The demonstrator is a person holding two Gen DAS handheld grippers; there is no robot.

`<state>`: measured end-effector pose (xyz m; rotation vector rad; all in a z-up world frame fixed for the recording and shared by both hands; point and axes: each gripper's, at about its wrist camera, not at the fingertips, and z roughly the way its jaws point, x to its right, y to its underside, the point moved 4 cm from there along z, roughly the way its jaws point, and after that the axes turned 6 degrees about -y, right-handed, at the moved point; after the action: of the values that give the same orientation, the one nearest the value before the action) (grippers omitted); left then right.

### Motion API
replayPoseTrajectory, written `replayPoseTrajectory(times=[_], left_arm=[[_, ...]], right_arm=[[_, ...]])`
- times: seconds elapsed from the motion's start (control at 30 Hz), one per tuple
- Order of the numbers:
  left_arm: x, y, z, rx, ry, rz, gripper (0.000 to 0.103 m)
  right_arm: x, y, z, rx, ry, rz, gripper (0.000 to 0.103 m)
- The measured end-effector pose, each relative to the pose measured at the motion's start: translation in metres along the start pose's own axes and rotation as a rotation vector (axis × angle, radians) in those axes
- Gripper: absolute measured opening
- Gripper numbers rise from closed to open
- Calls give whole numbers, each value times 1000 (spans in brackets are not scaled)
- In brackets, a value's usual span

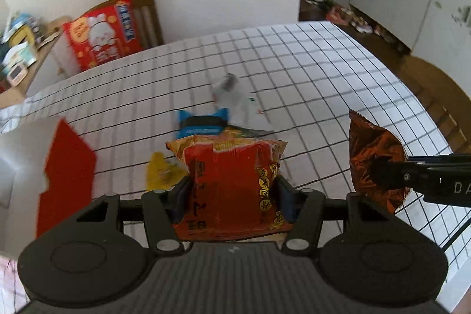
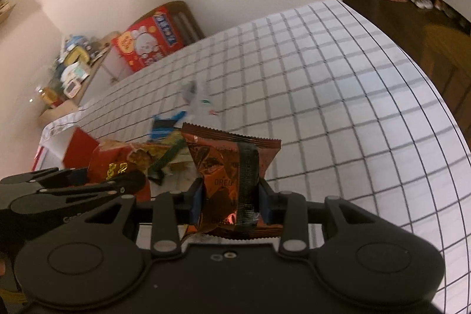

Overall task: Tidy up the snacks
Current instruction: 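Carry both held packets over the open red box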

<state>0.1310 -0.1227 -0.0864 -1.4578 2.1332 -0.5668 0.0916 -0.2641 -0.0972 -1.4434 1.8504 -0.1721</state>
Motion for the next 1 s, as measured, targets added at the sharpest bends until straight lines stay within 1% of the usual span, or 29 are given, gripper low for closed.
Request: replayPoseTrajectory(times=[0.27,0.57,0.83,1.0], left_arm=[[-59,8,-32,18,-41,-79,58],[-131,16,-58,56,-76,-151,58],[-207,24,-66,68,-138,-224,58],[-254,29,-65,68,-179,-265,58]], right_arm=[[-66,-1,-1,-3,-30,-107,36],[-152,-2,20,-16,-64,-244,36],[-225,3,47,-19,-77,-357,36],[-269,8,72,-25,-88,-413,36]])
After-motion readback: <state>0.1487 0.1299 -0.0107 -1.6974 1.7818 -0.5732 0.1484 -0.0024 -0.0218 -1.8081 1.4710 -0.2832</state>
